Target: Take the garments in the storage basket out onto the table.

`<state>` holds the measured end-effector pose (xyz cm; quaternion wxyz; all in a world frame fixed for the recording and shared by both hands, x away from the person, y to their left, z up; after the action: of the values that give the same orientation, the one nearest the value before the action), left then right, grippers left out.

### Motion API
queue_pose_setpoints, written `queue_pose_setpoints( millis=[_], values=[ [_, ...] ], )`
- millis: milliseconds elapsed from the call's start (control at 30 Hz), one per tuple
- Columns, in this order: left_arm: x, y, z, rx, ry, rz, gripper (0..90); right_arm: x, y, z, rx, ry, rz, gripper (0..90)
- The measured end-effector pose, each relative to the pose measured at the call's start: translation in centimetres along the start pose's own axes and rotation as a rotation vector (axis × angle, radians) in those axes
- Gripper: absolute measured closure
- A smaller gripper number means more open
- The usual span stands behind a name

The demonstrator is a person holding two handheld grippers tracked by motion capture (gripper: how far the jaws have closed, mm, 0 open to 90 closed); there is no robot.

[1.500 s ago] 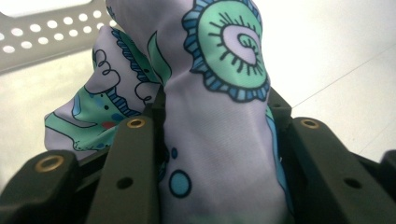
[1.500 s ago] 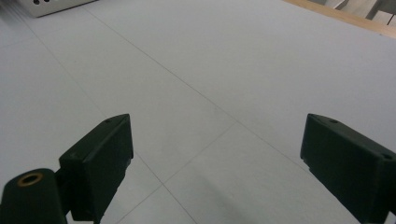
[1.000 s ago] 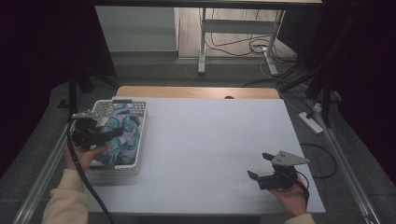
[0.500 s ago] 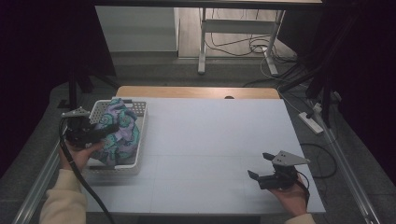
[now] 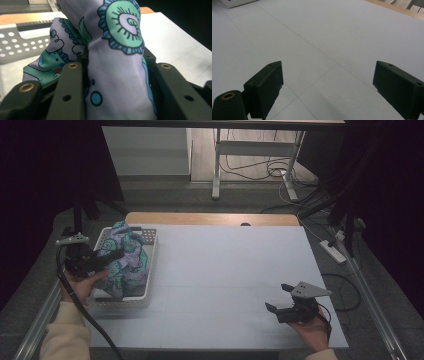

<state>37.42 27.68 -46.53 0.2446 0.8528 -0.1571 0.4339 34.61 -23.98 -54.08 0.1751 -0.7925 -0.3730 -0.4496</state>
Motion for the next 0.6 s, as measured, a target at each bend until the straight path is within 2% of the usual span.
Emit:
queue_pose_setpoints(
  millis=[600],
  values=[
    [1.2,0.4,-1.5,0.005,0.067,-0.003,60.1,-0.1,0.1,-0.1,-0.003,-0.005,-0.001,9.7]
  ],
)
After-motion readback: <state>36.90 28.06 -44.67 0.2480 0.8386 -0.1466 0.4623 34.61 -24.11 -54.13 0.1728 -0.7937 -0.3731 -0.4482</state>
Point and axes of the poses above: each handheld gripper's, and its own axes: z roughly forward along the jaws, x roughly out of its top, y roughly to its right, the point moved 9 cm from there along z, roughly forward along the jaws, and after that the axes turned 1 degree about -y, right-handed, at the moved point
